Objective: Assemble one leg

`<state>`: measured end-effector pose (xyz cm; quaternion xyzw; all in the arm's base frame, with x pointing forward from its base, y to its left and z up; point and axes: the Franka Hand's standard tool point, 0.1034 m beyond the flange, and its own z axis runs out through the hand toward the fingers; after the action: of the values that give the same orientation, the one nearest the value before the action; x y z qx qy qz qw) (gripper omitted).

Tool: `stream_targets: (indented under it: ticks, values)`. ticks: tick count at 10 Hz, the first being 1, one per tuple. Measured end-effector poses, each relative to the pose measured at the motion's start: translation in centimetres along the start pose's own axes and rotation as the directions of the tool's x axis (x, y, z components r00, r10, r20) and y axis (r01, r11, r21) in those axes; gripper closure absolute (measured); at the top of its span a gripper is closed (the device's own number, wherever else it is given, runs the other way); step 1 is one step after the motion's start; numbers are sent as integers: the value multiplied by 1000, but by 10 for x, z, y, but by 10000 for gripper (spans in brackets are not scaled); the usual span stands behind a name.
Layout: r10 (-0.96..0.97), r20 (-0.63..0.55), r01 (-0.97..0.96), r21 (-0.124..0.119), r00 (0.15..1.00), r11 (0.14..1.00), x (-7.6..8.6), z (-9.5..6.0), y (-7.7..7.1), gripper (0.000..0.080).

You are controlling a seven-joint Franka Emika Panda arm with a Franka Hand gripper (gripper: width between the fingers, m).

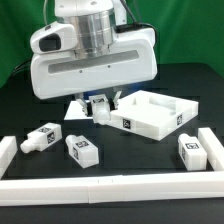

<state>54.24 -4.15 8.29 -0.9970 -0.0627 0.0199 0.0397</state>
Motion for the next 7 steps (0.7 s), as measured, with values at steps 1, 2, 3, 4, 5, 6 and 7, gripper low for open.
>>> stream_targets:
  ticks: [1, 2, 3, 4, 5, 6, 7]
  values:
    - [-2, 1, 2, 0, 1000, 1000, -1, 0, 1, 512]
    - [-71, -8, 71, 4, 997, 997, -10, 1, 14, 512]
    - [-91, -13, 91, 8, 996, 996, -37, 6, 37, 512]
    - [-106, -4, 106, 7, 994, 994, -64, 9, 54, 512]
    - [-161, -5, 161, 5, 987, 987, -86, 11, 76, 512]
    - [-184, -11, 184, -11, 983, 983, -105, 14, 103, 512]
    - [-167, -18, 166, -30, 986, 986, -123, 22, 118, 512]
